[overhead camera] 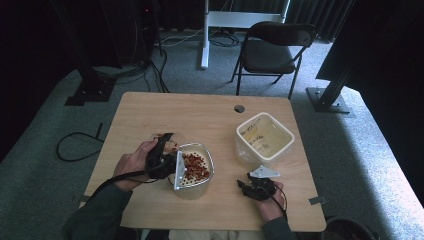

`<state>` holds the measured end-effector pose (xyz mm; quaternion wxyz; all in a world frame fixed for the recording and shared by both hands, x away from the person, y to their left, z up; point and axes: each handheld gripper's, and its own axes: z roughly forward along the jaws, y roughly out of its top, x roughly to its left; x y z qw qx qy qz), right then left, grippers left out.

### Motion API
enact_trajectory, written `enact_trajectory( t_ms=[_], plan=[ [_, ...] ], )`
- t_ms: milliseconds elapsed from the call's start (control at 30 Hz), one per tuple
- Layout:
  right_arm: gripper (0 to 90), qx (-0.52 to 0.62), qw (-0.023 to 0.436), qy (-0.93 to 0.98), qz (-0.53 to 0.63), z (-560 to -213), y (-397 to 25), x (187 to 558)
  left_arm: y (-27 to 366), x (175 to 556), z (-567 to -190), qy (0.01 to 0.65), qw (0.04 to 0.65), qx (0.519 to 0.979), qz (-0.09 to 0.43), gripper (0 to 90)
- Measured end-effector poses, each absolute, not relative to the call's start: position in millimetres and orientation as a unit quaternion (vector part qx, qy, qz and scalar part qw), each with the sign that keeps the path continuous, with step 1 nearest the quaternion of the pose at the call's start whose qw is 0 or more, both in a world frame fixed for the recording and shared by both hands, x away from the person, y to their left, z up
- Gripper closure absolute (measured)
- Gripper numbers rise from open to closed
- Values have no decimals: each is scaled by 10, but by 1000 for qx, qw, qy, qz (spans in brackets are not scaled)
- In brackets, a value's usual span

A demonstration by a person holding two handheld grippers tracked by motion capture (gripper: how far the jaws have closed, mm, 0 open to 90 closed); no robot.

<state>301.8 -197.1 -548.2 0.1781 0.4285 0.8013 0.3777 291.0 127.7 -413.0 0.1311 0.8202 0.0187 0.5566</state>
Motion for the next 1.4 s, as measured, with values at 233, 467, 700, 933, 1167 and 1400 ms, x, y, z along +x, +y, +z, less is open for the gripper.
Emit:
enact_trajectory(
  t_ms=[233, 467, 700, 933, 1167, 1400],
  plan=[
    [466, 428, 178, 801, 377, -5481, -1968, 3018, 1240, 2861, -4163, -16, 97, 819, 565, 308],
    [466, 427, 179, 802, 377, -5482, -1969, 3021, 1297, 2837, -4181, -32, 68, 813, 578, 308],
    [466, 427, 179, 802, 377, -5482, -1968, 3023, 1242, 2800, -4197, -50, 64, 807, 585, 308],
    [466, 427, 179, 802, 377, -5482, -1970, 3024, 1294, 2814, -4172, -51, 48, 803, 592, 308],
    [466, 427, 180, 802, 377, -5482, -1966, 3023, 1333, 2815, -4121, -45, 45, 796, 602, 308],
    [466, 426, 180, 803, 377, -5482, -1962, 3028, 1255, 2806, -4144, -64, 39, 794, 603, 308]
  ],
)
